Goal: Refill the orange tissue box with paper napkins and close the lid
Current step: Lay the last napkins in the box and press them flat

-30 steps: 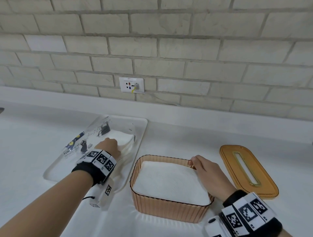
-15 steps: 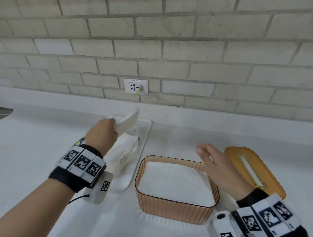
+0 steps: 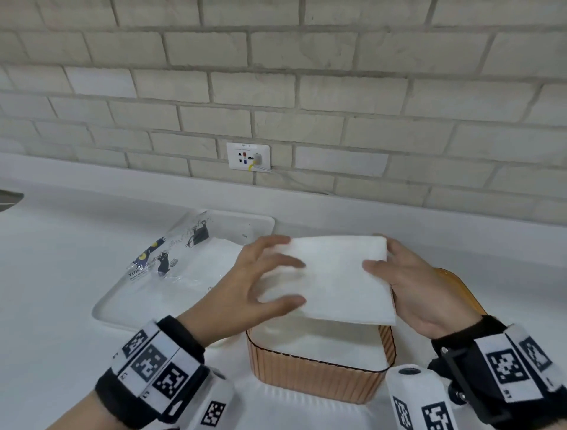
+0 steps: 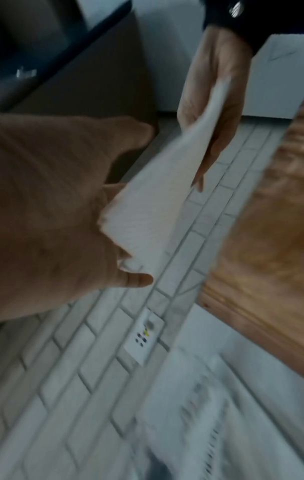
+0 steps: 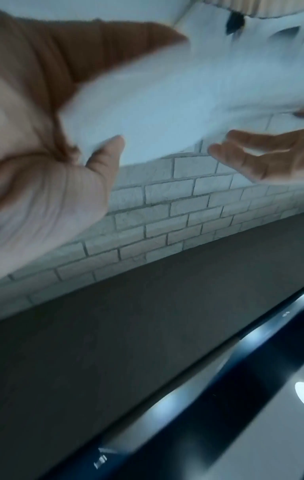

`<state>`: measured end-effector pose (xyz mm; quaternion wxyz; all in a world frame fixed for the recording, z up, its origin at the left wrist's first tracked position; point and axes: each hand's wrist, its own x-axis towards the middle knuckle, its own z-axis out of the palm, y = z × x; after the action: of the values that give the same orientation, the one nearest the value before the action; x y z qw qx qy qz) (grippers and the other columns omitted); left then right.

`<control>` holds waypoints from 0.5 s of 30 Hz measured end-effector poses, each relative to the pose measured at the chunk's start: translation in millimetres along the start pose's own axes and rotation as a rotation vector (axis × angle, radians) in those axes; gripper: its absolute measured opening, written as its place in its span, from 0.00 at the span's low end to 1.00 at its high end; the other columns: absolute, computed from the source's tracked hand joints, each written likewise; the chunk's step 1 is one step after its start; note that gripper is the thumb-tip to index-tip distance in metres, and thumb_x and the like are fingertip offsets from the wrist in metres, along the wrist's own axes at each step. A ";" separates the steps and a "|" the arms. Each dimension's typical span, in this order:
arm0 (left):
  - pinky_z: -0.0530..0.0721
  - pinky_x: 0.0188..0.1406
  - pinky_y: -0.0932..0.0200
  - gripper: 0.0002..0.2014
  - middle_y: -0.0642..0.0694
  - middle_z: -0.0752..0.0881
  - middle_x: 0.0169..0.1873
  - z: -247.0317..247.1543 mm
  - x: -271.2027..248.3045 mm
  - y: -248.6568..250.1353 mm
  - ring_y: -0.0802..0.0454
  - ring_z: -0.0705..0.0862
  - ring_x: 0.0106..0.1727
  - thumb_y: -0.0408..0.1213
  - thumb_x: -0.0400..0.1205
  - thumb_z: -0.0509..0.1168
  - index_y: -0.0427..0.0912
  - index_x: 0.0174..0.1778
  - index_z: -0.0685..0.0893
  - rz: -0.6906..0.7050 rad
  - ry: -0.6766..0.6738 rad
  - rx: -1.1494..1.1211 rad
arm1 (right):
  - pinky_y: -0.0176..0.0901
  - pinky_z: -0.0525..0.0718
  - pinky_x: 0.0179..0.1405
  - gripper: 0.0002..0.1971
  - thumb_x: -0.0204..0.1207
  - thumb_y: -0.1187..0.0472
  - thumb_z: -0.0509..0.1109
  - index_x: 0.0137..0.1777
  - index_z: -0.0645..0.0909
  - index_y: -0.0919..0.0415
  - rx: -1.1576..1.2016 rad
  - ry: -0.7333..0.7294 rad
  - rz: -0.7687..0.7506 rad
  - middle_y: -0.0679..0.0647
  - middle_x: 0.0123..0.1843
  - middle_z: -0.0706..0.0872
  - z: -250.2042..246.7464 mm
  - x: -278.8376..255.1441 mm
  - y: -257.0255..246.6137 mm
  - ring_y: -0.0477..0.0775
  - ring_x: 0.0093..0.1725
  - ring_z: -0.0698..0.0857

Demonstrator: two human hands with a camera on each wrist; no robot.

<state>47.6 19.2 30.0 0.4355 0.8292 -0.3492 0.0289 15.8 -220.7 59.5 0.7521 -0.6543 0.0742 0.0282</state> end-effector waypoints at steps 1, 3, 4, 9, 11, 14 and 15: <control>0.65 0.69 0.75 0.24 0.67 0.66 0.72 1.9 -0.7 0.1 0.71 0.64 0.75 0.65 0.70 0.64 0.70 0.63 0.76 -0.086 0.048 -0.119 | 0.44 0.87 0.44 0.20 0.80 0.71 0.61 0.71 0.71 0.55 -0.015 -0.003 -0.050 0.55 0.60 0.85 -0.8 -1.1 -1.6 0.52 0.52 0.86; 0.72 0.64 0.73 0.33 0.66 0.65 0.74 7.2 0.0 -2.4 0.72 0.66 0.74 0.68 0.67 0.61 0.70 0.71 0.66 -0.219 0.136 -0.308 | 0.44 0.84 0.50 0.21 0.81 0.69 0.61 0.69 0.73 0.47 -0.105 -0.028 -0.152 0.50 0.57 0.87 0.1 -4.7 -5.7 0.51 0.54 0.87; 0.75 0.61 0.71 0.37 0.64 0.66 0.75 10.1 1.1 -4.3 0.69 0.70 0.73 0.68 0.66 0.61 0.68 0.73 0.62 -0.259 0.167 -0.388 | 0.44 0.85 0.51 0.20 0.81 0.68 0.61 0.67 0.74 0.44 -0.170 -0.043 -0.205 0.49 0.56 0.88 1.8 -7.2 -8.0 0.50 0.55 0.87; 0.80 0.57 0.63 0.35 0.54 0.79 0.64 21.8 2.6 -8.6 0.60 0.83 0.62 0.60 0.69 0.64 0.67 0.73 0.60 -0.259 0.313 -0.535 | 0.39 0.87 0.50 0.20 0.80 0.65 0.62 0.64 0.76 0.40 -0.282 -0.106 -0.316 0.49 0.52 0.89 1.2 -19.9 -4.4 0.46 0.51 0.88; 0.76 0.60 0.67 0.34 0.57 0.76 0.64 28.4 -3.6 -11.0 0.63 0.78 0.65 0.60 0.68 0.62 0.72 0.71 0.59 -0.258 0.372 -0.431 | 0.41 0.87 0.52 0.21 0.79 0.65 0.62 0.65 0.76 0.40 -0.287 -0.114 -0.277 0.50 0.53 0.89 -1.9 -23.4 6.5 0.48 0.52 0.88; 0.75 0.66 0.66 0.35 0.59 0.73 0.70 37.2 -12.7 -12.8 0.65 0.77 0.66 0.57 0.67 0.59 0.75 0.70 0.54 -0.258 0.296 -0.386 | 0.46 0.85 0.56 0.21 0.78 0.64 0.64 0.65 0.75 0.39 -0.326 -0.103 -0.186 0.49 0.56 0.89 -4.7 -26.0 27.7 0.49 0.56 0.87; 0.74 0.70 0.64 0.35 0.58 0.71 0.73 39.4 -14.1 -12.8 0.65 0.75 0.69 0.55 0.68 0.58 0.74 0.72 0.53 -0.252 0.258 -0.385 | 0.45 0.84 0.58 0.21 0.78 0.65 0.64 0.66 0.74 0.40 -0.359 -0.090 -0.175 0.47 0.57 0.88 -4.5 -26.7 33.3 0.46 0.57 0.86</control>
<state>34.5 2.6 -8.4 0.6263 0.7575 -0.1838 0.0133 -15.5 -218.9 30.2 0.6254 -0.7799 -0.0226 0.0047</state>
